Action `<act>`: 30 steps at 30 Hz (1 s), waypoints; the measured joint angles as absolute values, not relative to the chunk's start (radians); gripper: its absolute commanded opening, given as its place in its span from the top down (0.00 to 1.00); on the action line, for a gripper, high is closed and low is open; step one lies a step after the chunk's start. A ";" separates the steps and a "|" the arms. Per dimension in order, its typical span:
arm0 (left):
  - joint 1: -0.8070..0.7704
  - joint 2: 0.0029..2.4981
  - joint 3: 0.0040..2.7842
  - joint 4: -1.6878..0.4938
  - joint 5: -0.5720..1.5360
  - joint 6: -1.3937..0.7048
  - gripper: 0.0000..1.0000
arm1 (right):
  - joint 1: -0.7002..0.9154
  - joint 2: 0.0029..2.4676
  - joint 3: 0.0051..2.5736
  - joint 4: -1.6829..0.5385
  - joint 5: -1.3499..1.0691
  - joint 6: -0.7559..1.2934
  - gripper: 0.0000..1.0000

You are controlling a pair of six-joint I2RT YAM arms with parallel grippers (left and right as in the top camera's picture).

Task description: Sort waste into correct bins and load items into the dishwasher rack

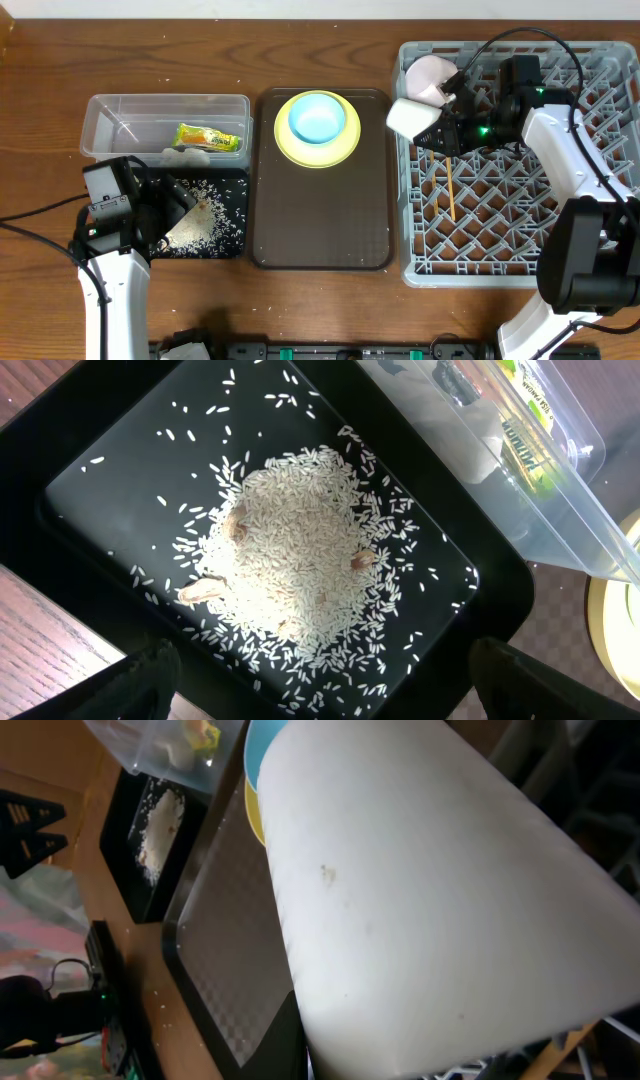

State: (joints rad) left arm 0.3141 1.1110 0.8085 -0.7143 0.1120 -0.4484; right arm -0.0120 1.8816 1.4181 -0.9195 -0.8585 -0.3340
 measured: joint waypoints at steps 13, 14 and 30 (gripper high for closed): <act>0.314 1.111 0.809 -0.714 0.112 -0.448 0.05 | -0.009 1.904 1.385 -0.982 -0.657 -0.329 0.93; 0.314 1.111 0.809 -0.714 0.112 -0.449 0.05 | -0.010 1.904 1.386 -0.987 -0.656 -0.329 0.94; 0.314 1.111 0.809 -0.715 0.112 -0.448 0.05 | 0.000 1.801 1.404 -1.048 -0.506 -0.224 0.88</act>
